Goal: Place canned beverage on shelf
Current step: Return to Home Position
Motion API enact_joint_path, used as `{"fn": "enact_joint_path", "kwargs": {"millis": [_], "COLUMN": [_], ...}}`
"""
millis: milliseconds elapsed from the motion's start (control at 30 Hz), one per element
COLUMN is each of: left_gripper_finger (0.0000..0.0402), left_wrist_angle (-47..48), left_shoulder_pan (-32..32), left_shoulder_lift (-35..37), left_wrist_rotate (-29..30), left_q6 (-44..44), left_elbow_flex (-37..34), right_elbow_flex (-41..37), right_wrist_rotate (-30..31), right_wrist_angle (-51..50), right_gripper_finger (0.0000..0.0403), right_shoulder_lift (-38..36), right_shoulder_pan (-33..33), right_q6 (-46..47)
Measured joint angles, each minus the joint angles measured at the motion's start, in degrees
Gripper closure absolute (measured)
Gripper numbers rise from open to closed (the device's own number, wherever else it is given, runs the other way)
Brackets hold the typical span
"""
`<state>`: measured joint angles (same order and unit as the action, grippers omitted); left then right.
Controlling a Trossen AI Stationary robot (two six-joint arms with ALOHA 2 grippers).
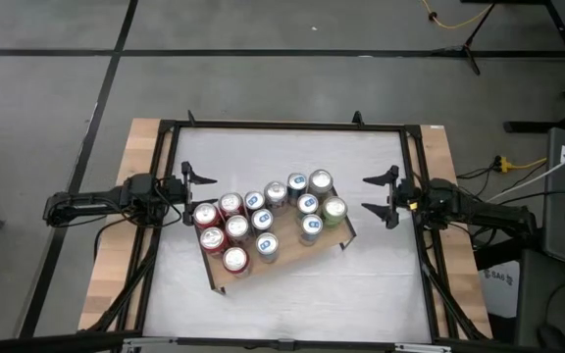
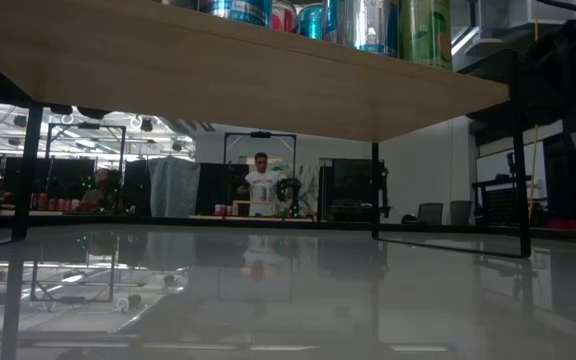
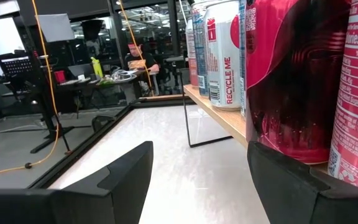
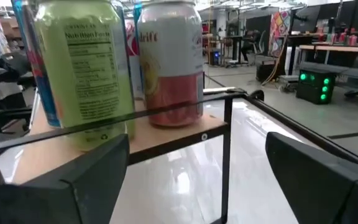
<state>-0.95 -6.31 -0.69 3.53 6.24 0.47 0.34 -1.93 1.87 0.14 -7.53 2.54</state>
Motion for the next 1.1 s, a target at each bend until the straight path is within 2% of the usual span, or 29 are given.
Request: {"fn": "enact_joint_path", "kwargs": {"millis": [1100], "left_gripper_finger": [0.0147], "left_wrist_angle": [0.0], "left_shoulder_pan": [0.0], "left_shoulder_lift": [0.0], "left_wrist_rotate": [0.0], "left_q6": [0.0], "left_elbow_flex": [0.0], "right_elbow_flex": [0.0], "right_wrist_rotate": [0.5], "right_wrist_angle": [-0.7], "right_gripper_finger": [0.0036], "right_shoulder_lift": [0.1], "right_shoulder_pan": [0.0], "right_q6": [-0.2]}}
